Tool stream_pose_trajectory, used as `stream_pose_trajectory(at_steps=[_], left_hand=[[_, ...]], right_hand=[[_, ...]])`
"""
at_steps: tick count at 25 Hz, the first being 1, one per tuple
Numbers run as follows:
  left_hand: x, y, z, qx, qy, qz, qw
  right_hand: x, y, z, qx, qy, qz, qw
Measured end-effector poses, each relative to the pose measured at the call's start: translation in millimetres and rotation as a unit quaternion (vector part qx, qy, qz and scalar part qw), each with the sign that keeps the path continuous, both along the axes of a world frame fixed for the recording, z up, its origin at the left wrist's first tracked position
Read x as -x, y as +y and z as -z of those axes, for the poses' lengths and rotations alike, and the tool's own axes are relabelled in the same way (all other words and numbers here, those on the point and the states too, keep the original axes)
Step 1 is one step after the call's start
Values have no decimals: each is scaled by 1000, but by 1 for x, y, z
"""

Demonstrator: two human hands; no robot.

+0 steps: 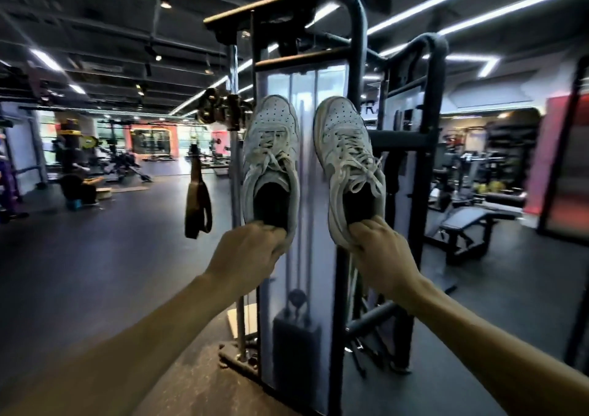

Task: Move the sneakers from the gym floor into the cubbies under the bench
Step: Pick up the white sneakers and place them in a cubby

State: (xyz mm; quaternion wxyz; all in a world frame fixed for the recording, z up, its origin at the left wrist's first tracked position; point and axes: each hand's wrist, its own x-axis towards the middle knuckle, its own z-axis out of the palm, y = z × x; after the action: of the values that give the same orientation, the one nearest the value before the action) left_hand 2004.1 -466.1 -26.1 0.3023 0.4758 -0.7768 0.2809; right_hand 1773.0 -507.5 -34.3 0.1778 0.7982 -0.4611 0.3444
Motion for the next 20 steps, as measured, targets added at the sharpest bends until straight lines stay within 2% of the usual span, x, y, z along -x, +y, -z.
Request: stream_pose_trajectory(at_steps=[5, 12, 20], left_hand=[[82, 6, -3, 13, -4, 164, 986], [248, 64, -19, -2, 29, 347, 937], [450, 231, -9, -5, 46, 480, 876]], right_hand=[[90, 77, -12, 8, 4, 132, 991], [234, 219, -20, 33, -21, 320, 946], [392, 451, -7, 45, -30, 459, 887]])
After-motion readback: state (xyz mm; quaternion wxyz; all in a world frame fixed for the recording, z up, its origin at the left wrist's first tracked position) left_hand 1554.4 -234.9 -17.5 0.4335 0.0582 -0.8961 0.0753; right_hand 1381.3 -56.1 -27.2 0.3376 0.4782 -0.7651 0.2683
